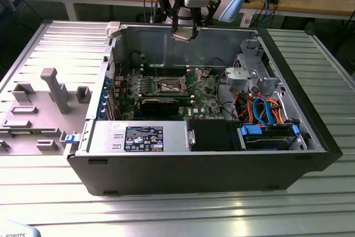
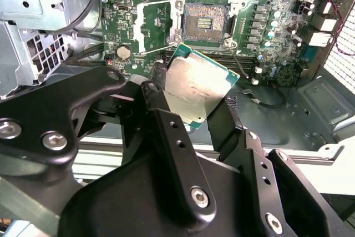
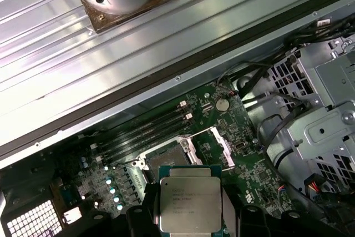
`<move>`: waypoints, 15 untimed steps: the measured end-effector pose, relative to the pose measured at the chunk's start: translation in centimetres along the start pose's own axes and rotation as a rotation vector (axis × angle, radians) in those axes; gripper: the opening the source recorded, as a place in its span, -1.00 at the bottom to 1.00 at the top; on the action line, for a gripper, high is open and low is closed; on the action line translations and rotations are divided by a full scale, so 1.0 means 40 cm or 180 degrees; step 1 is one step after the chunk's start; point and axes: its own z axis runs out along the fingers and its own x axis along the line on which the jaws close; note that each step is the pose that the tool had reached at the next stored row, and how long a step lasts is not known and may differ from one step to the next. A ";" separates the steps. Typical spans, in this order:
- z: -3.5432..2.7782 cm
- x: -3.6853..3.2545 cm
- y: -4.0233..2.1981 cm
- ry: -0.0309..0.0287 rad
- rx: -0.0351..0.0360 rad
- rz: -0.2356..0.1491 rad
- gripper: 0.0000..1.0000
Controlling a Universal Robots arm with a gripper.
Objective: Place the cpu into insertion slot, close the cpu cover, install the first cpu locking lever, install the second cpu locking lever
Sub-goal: 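Place the cpu into insertion slot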
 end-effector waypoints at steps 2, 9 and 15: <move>0.000 0.000 0.000 0.0000 0.0000 0.0001 0.08; 0.000 0.000 0.000 -0.0003 0.0000 0.0029 0.08; 0.000 0.000 0.000 -0.0005 0.0000 0.0057 0.08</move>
